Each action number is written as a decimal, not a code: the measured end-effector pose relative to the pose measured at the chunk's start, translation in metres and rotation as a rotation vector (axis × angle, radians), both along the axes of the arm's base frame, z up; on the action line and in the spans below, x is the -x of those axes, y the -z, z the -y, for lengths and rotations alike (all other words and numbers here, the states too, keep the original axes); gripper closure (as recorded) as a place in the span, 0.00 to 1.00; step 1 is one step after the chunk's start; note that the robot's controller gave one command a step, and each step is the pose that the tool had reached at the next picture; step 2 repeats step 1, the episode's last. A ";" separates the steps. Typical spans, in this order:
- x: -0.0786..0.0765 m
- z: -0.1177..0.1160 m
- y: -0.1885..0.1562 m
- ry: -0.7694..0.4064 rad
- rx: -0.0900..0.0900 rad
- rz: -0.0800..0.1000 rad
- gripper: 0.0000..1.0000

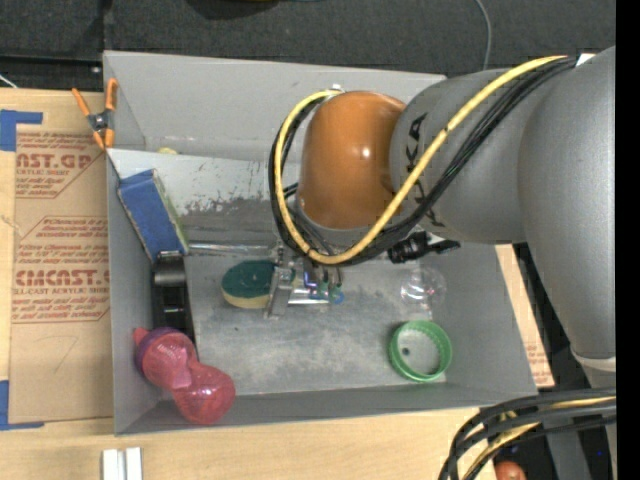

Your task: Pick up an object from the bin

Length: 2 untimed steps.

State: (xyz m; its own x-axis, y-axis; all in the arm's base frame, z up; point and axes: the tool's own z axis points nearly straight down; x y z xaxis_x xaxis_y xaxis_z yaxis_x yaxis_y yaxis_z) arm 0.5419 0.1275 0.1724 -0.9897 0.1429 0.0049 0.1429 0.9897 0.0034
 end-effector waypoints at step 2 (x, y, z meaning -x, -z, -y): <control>0.000 0.000 -0.016 0.000 0.000 0.000 1.00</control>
Offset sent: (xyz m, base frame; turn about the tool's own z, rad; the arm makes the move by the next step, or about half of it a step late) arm -0.0001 -0.0001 0.0204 0.0003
